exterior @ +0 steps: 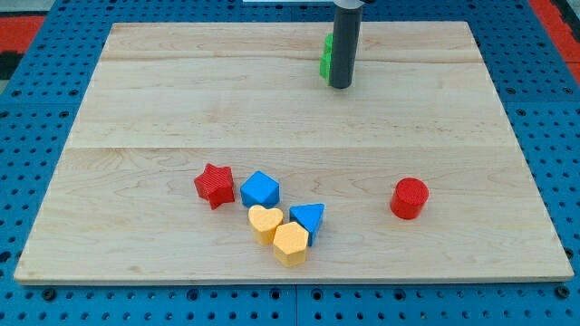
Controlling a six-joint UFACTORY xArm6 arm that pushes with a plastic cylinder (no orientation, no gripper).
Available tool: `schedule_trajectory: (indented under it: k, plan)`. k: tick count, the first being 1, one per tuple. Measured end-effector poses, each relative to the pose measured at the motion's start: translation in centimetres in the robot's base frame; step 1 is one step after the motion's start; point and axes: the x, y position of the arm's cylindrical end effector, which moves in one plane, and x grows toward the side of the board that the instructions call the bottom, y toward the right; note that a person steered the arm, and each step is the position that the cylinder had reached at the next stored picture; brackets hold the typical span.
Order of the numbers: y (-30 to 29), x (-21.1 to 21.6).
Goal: Point your arm at red circle
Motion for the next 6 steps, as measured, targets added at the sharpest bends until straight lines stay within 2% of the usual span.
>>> schedule_trajectory:
  k: [3, 5, 6]
  plan:
    - [0.1, -3.7]
    - [9.0, 5.5]
    - [10.3, 12.7]
